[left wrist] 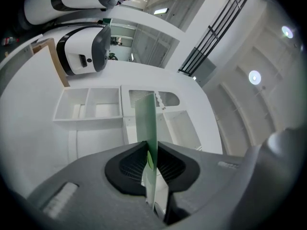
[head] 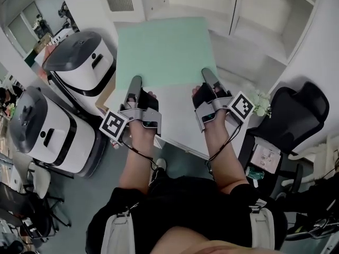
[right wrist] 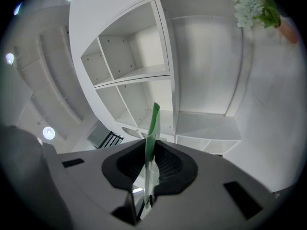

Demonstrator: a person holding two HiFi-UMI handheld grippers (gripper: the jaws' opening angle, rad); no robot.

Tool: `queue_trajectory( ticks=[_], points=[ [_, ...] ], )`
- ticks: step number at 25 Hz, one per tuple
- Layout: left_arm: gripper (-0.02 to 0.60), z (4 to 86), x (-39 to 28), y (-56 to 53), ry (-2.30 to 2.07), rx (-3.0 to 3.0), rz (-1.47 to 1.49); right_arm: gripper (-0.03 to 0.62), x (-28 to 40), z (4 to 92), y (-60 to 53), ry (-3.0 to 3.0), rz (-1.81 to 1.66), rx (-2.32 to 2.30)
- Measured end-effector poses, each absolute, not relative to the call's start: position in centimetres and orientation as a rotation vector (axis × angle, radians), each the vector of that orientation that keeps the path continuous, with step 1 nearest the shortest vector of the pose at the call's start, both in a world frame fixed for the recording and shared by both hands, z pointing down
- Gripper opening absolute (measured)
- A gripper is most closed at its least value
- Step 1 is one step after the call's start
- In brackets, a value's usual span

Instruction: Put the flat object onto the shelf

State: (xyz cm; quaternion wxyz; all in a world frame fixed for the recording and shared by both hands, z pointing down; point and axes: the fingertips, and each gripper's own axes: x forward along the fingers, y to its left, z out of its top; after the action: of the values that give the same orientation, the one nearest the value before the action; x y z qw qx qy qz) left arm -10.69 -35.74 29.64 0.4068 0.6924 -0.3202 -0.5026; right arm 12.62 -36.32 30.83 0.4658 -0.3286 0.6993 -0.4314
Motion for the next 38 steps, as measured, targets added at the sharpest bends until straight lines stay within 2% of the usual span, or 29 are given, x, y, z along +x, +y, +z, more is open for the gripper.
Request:
queue_trajectory(
  ticks=[18,38],
  points=[
    [0.049,28.1,-10.1,-50.1,-0.528,1.790,-1.079,0.051,12.1,30.2,-43.4,1.526,-0.881,-0.991],
    [0.051,29.1,-7.5,-57.7,-0.425,1.739,-0.903,0.054,13.4,30.4,-47.2,1.351,-0.812,-1.130]
  ],
)
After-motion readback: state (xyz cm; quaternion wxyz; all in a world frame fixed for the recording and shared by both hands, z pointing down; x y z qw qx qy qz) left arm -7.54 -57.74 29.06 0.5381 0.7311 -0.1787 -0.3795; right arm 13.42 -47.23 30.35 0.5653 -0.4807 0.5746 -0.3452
